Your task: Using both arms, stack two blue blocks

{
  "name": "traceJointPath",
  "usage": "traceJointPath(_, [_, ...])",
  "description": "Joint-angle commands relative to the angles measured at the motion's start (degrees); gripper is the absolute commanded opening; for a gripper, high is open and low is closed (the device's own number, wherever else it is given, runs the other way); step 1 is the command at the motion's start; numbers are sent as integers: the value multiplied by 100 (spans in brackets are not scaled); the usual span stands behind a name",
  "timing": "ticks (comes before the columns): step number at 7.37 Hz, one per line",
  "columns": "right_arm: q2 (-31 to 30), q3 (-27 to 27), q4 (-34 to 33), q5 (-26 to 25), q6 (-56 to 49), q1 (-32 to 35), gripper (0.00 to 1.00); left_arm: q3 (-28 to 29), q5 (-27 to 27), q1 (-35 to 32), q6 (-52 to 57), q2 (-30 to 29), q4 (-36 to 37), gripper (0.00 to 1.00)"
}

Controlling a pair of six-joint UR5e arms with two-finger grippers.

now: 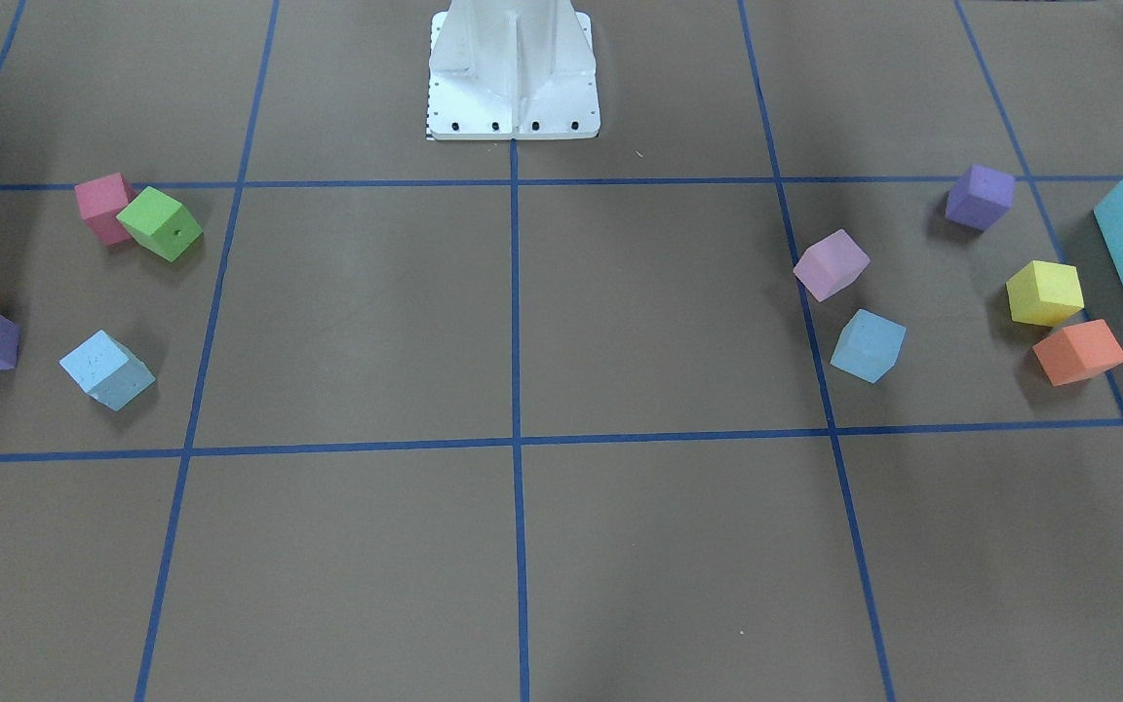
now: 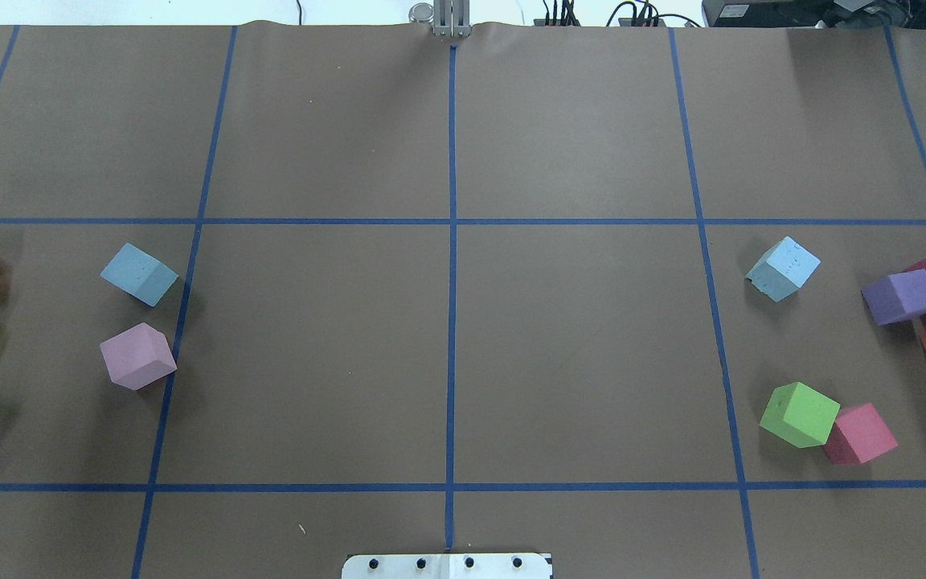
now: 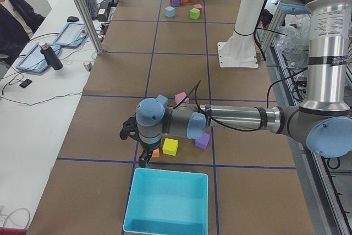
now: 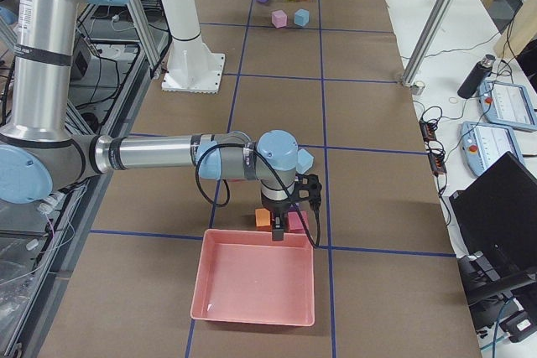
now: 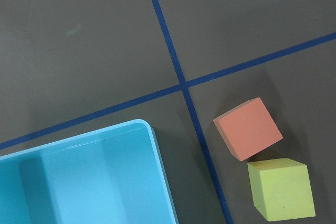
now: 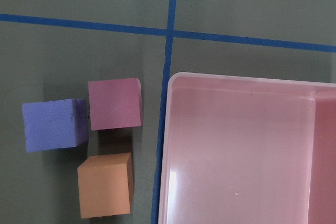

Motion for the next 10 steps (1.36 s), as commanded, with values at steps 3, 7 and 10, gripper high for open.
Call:
traceJointPath(3, [26, 9, 70, 92, -9, 0, 100, -193, 0, 0, 26, -9, -9, 98])
traceJointPath(7, [788, -35, 930, 207, 1934, -1357, 100, -114, 9, 9, -18, -158, -650, 98])
traceJointPath(10, [1756, -185, 1045, -413, 2709, -2474, 100, -70, 0, 9, -9, -149, -642, 98])
